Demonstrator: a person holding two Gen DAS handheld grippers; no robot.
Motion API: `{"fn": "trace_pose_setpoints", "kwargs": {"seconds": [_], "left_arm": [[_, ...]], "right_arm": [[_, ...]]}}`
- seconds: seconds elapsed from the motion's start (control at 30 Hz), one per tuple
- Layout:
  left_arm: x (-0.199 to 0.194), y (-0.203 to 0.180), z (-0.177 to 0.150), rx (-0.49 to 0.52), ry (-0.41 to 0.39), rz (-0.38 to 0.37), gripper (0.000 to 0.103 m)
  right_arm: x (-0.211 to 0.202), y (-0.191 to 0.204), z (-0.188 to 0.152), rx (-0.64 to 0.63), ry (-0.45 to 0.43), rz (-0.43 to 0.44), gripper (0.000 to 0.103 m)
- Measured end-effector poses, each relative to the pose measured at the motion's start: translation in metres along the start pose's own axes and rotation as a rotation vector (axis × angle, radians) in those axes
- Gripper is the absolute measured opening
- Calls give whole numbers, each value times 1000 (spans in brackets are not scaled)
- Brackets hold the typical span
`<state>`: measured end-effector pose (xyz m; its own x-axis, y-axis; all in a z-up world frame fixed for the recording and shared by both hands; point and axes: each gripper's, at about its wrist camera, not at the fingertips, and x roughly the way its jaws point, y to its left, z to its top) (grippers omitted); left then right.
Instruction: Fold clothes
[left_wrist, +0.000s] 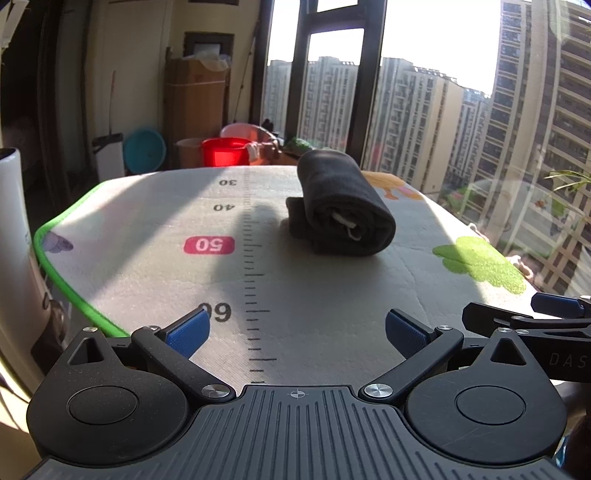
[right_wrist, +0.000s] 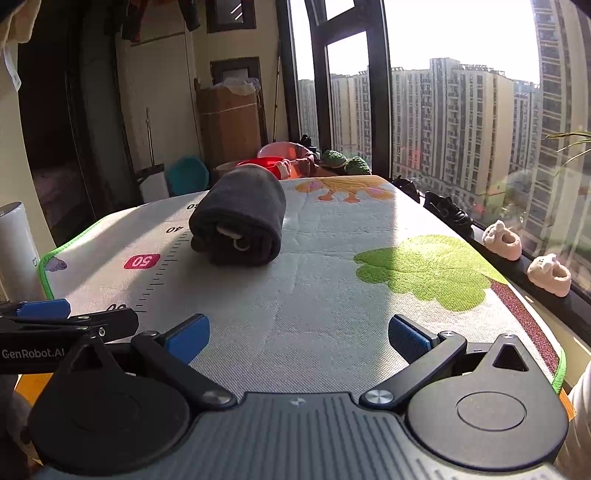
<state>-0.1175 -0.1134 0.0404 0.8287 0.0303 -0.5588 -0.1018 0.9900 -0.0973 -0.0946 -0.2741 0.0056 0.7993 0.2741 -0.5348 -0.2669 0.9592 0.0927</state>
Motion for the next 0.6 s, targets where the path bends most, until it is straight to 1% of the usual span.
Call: {"fn": "trace_pose_setpoints", "kwargs": {"seconds": [0.6], "left_arm": [[6, 0, -2, 8, 11, 9, 103]], "right_arm": [[4, 1, -2, -7, 8, -4, 103]]}}
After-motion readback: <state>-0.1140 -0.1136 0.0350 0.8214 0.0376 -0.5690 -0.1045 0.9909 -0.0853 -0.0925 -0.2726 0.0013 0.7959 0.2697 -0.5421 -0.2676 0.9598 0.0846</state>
